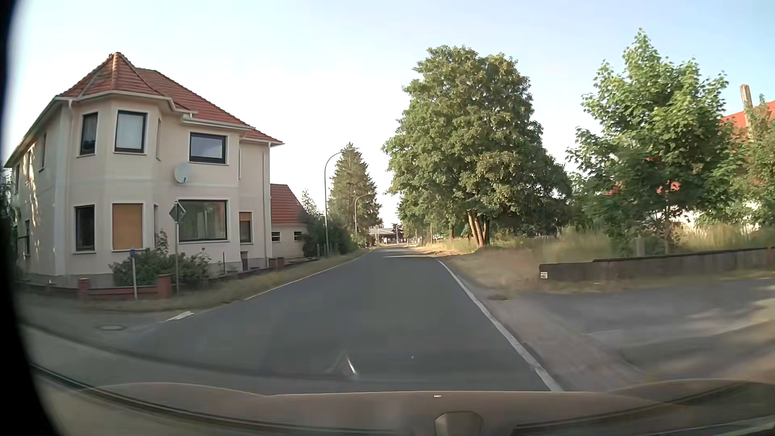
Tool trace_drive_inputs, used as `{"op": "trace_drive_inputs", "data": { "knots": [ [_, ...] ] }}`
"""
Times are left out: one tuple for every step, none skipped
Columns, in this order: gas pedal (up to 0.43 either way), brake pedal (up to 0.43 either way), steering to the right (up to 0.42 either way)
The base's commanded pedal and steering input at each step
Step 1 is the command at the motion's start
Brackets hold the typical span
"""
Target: Follow the waypoints while adhering to traffic rules and regulations
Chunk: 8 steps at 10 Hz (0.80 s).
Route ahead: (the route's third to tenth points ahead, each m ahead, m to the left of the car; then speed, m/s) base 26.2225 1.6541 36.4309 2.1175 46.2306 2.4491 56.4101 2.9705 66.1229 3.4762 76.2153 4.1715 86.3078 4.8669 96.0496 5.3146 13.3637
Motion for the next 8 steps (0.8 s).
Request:
{"op": "trace_drive_inputs", "data": {
  "knots": [
    [0.138,0.006,-0.007],
    [0.138,0.006,-0.006],
    [0.130,0.006,-0.006],
    [0.098,0.006,-0.006],
    [0.118,0.006,-0.005],
    [0.118,0.006,-0.004],
    [0.118,0.006,-0.003],
    [0.110,0.006,-0.003]
  ]
}}
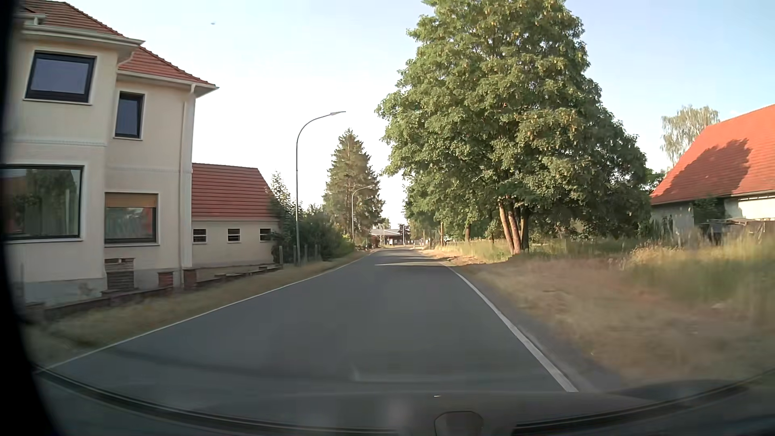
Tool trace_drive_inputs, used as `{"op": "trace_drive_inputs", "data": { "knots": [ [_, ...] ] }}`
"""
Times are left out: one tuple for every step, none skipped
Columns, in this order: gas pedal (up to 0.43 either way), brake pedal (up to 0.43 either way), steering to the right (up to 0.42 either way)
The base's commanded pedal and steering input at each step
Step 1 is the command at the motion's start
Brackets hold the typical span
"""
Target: Follow the waypoints while adhering to traffic rules and regulations
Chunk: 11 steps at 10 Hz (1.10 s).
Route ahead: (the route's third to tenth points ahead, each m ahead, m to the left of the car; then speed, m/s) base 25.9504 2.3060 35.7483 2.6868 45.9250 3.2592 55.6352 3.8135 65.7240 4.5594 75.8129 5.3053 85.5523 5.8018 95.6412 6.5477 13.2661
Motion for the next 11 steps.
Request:
{"op": "trace_drive_inputs", "data": {
  "knots": [
    [0.130,0.006,-0.001],
    [0.130,0.006,0.001],
    [0.130,0.006,0.001],
    [0.130,0.006,0.001],
    [0.130,0.006,0.001],
    [0.130,0.006,0.001],
    [0.130,0.006,0.001],
    [0.130,0.006,0.001],
    [0.130,0.006,0.001],
    [0.130,0.006,0.000],
    [0.130,0.006,-0.003]
  ]
}}
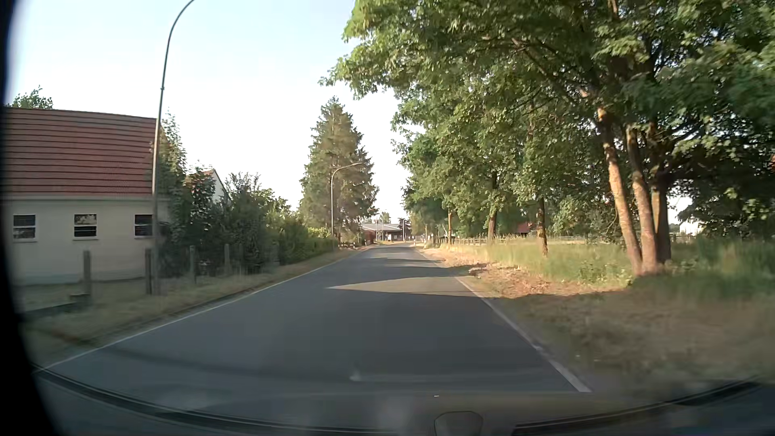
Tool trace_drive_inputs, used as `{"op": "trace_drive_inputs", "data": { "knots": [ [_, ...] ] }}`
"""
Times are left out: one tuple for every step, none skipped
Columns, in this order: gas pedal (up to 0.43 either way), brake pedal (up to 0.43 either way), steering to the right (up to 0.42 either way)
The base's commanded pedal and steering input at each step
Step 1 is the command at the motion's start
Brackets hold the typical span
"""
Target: Follow the waypoints while adhering to traffic rules and regulations
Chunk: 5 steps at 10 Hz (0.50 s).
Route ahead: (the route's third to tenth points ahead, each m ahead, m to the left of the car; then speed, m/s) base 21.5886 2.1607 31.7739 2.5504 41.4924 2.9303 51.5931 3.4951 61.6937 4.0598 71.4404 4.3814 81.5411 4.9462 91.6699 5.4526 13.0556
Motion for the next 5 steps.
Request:
{"op": "trace_drive_inputs", "data": {
  "knots": [
    [0.130,0.006,-0.005],
    [0.130,0.006,-0.006],
    [0.150,0.006,-0.007],
    [0.150,0.006,-0.008],
    [0.150,0.006,-0.007]
  ]
}}
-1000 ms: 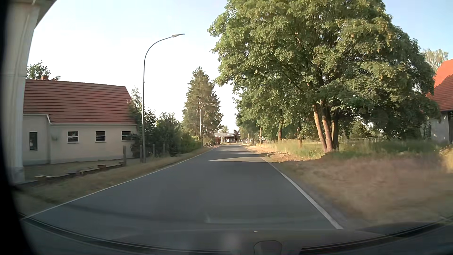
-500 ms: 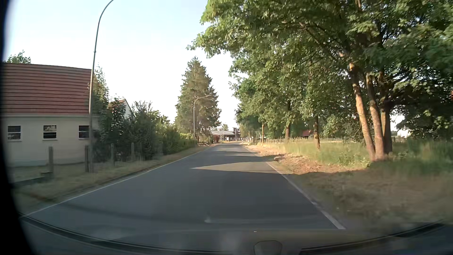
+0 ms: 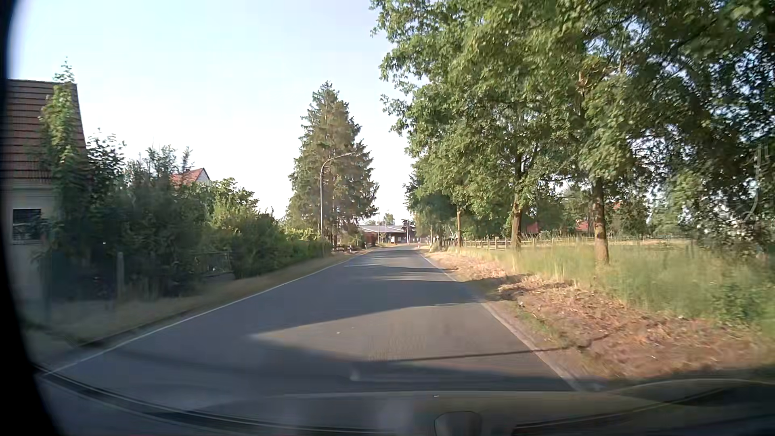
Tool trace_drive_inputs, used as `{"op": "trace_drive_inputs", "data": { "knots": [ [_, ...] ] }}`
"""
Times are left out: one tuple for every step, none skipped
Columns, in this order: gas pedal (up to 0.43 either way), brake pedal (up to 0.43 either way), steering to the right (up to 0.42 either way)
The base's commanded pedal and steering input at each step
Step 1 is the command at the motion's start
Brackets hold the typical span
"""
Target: Follow the waypoints while adhering to traffic rules and regulations
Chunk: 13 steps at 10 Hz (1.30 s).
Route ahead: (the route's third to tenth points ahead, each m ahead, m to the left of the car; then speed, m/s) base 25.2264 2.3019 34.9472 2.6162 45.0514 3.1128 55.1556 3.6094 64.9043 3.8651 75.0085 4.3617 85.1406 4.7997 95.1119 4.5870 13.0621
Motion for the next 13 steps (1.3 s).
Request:
{"op": "trace_drive_inputs", "data": {
  "knots": [
    [0.150,0.006,-0.008],
    [0.150,0.006,-0.008],
    [0.150,0.006,-0.008],
    [0.150,0.006,-0.008],
    [0.150,0.006,-0.008],
    [0.150,0.006,-0.008],
    [0.150,0.006,-0.008],
    [0.138,0.006,-0.008],
    [0.138,0.006,-0.008],
    [0.138,0.006,-0.008],
    [0.138,0.006,-0.008],
    [0.138,0.006,-0.007],
    [0.150,0.006,-0.006]
  ]
}}
